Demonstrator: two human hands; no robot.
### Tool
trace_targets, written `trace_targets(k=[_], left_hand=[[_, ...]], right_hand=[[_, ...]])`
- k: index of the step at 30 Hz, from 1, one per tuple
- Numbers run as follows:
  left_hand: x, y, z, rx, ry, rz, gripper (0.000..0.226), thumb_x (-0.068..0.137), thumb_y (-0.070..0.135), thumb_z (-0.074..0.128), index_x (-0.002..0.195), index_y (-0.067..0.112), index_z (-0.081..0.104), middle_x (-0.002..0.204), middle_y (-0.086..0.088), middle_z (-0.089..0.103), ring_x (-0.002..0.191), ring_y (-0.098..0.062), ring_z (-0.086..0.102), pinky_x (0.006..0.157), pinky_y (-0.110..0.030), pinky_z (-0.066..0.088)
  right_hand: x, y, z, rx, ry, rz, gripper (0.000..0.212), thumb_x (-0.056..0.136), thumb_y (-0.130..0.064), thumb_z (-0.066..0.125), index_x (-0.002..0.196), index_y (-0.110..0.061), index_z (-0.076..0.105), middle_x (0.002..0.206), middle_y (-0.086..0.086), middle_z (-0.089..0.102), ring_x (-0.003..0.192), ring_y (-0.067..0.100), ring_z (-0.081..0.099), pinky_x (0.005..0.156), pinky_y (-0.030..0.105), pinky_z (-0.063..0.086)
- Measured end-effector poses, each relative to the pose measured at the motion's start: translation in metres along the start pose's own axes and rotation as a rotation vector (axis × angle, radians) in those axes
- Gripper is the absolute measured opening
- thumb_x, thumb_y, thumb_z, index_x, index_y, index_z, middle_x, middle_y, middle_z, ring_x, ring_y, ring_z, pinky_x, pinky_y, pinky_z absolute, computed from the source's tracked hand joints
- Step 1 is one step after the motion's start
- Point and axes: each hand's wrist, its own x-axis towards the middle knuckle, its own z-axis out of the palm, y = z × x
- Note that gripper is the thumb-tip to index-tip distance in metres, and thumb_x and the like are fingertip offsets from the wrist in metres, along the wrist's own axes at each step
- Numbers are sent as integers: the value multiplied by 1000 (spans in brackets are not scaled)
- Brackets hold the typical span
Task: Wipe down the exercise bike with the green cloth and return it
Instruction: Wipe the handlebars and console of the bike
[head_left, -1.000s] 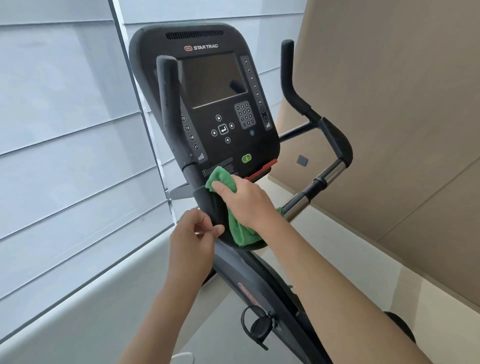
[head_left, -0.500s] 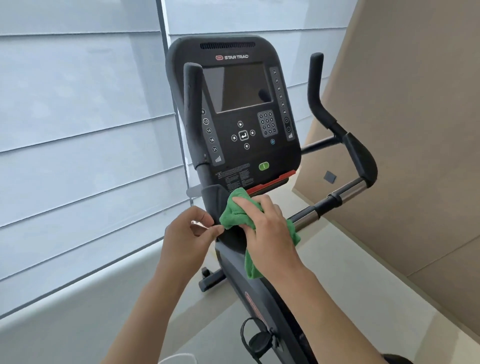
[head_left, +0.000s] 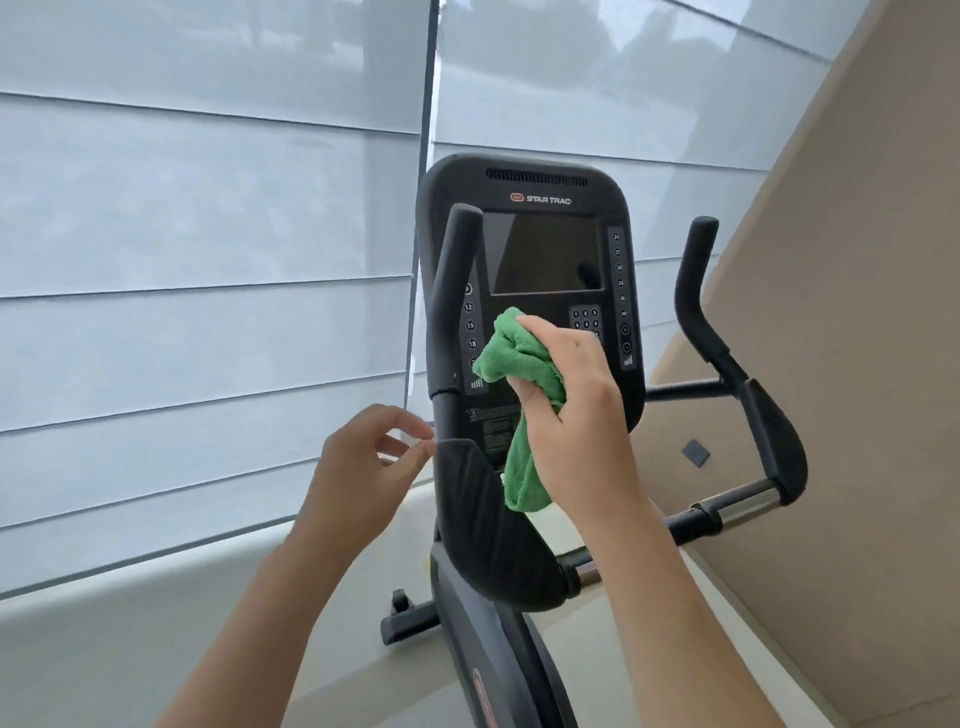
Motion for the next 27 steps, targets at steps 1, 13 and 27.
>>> trace_targets(k=[1, 13, 27], left_hand=[[10, 1, -3, -13, 2, 14, 20, 91, 16, 78, 84, 33, 72, 95, 19, 73, 84, -6, 71, 70, -9, 49], [114, -16, -21, -112, -88, 119, 22, 92, 20, 77, 90, 41, 69, 101, 20, 72, 84, -7, 69, 76, -32, 58], [191, -40, -15, -124, -253, 114, 15, 91, 19, 77, 86, 31, 70, 98, 17, 72, 84, -6, 71, 84, -36, 59]], right_hand=[[11, -5, 2, -18, 21, -18, 49, 101, -6, 66, 147, -22, 58, 128, -2, 55, 121, 15, 57, 106, 19, 46], [122, -34, 54, -212, 126, -137, 51, 100, -7, 68, 148, -23, 58, 131, 2, 52, 123, 25, 56, 106, 45, 52], [209, -24, 123, -824, 131, -25, 20, 88, -45, 76, 95, -27, 69, 103, -1, 55, 82, 28, 55, 60, 29, 36]])
